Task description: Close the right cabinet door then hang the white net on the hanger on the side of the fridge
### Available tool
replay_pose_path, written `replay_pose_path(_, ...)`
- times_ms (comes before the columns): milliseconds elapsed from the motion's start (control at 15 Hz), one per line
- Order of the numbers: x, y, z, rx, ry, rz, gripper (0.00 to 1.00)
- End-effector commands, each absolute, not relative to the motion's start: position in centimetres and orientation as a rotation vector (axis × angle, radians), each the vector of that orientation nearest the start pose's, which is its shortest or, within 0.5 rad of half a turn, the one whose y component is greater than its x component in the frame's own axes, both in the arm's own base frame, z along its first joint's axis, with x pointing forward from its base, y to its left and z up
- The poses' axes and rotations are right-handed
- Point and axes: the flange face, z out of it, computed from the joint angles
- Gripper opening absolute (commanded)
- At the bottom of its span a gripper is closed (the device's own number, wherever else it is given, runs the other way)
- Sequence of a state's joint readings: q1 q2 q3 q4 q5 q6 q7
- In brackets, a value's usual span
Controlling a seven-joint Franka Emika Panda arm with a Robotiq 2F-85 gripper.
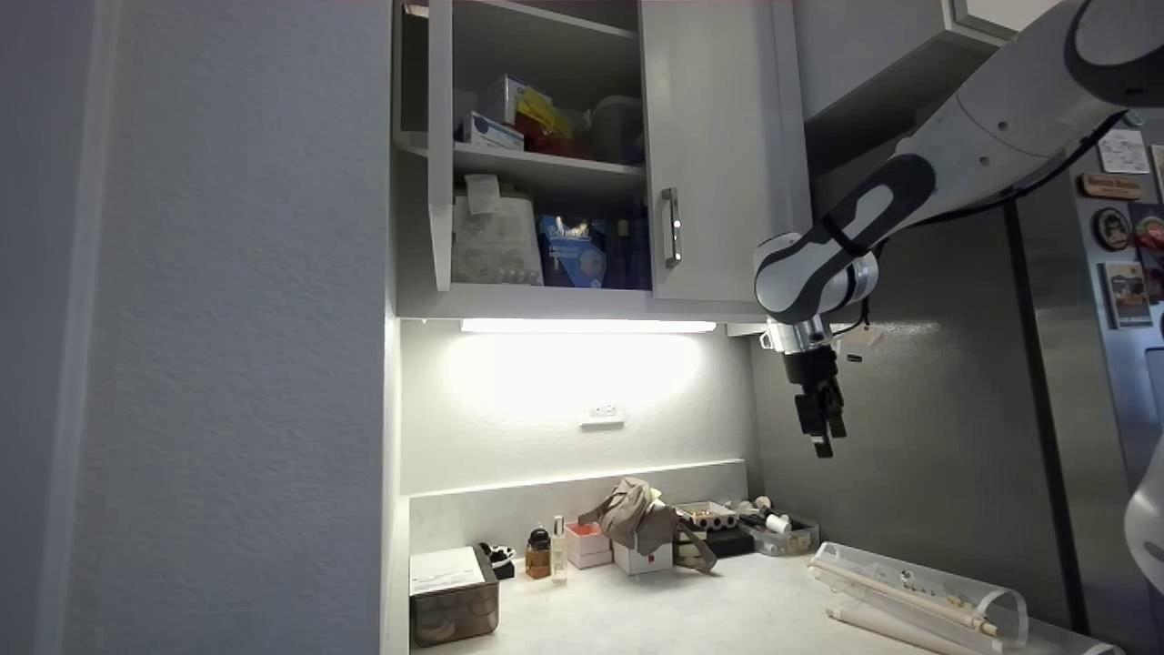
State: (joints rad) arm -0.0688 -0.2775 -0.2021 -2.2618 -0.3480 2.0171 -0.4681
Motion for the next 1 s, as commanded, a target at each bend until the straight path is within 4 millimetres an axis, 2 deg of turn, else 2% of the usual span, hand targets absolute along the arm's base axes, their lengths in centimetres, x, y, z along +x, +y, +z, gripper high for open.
replay_pose_path(0, 45.6, -15.3, 45.8, -3.355, -0.619, 0.148, 1.00)
replay_pose_path(600, 45.4, -17.0, 41.0, -3.273, -0.753, 0.293, 1.00)
replay_pose_path(933, 45.2, -17.9, 38.5, -3.237, -0.852, 0.273, 1.00)
